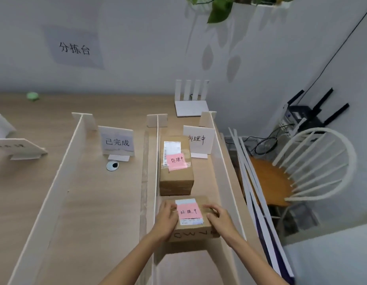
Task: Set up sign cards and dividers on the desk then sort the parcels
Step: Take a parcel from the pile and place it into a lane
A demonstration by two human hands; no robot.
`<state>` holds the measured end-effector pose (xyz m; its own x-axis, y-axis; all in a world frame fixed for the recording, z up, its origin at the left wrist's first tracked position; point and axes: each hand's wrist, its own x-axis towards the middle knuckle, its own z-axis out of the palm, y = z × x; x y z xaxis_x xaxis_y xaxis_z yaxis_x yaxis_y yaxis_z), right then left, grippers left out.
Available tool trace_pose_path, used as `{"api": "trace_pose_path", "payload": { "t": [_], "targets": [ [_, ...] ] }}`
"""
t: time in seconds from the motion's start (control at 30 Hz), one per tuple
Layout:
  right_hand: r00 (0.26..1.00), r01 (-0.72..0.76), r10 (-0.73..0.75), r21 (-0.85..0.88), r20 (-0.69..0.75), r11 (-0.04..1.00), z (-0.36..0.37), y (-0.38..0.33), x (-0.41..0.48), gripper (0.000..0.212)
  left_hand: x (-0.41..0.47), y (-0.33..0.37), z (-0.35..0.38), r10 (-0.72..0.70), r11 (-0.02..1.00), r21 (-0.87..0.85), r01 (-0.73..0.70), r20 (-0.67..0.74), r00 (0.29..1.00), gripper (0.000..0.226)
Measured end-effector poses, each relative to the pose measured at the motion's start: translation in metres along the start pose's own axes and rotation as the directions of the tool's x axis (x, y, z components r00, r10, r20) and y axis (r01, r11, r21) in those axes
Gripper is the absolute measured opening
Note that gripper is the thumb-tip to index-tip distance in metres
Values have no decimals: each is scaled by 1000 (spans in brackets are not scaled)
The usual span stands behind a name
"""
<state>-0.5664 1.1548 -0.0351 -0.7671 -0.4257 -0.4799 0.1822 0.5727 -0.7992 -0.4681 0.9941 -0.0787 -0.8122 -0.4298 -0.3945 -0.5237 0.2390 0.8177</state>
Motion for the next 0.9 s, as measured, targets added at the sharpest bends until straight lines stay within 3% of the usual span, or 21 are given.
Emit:
{"api": "trace_pose_path", "payload": {
  "t": [0.13, 0.33, 0.5, 0.6, 0.67, 0.77, 0.9],
  "targets": [
    [1000, 1, -1, -17, 13, 1000, 11, 19, 33, 31, 12, -5, 15, -1, 1000, 14, 2, -72, 997, 31],
    [999, -8, 9, -17, 40, 1000, 25, 30, 53, 30, 27, -14, 31, 11, 975, 221, 18, -133, 991, 62],
    [989, 129, -108, -213, 105, 969, 26, 23, 50, 31, 29, -16, 28, 27, 958, 288, -1, -86, 996, 41],
    [992, 125, -118, -262, 46, 957, 27, 19, 42, 27, 14, -7, 14, 87, 961, 268, -69, -53, 995, 30],
    [979, 170, -199, -372, -42, 913, 28, 14, 42, 27, -6, 6, -10, 156, 961, 239, -137, -64, 986, 26],
    [933, 295, -357, -450, -57, 843, 38, -9, 31, 32, -52, 17, -66, 259, 953, 206, -224, -159, 953, 26],
    [823, 540, -564, -389, 61, 746, 93, -67, -13, 41, -133, -5, -153, 321, 935, 274, -224, -386, 865, 29]
  ]
}}
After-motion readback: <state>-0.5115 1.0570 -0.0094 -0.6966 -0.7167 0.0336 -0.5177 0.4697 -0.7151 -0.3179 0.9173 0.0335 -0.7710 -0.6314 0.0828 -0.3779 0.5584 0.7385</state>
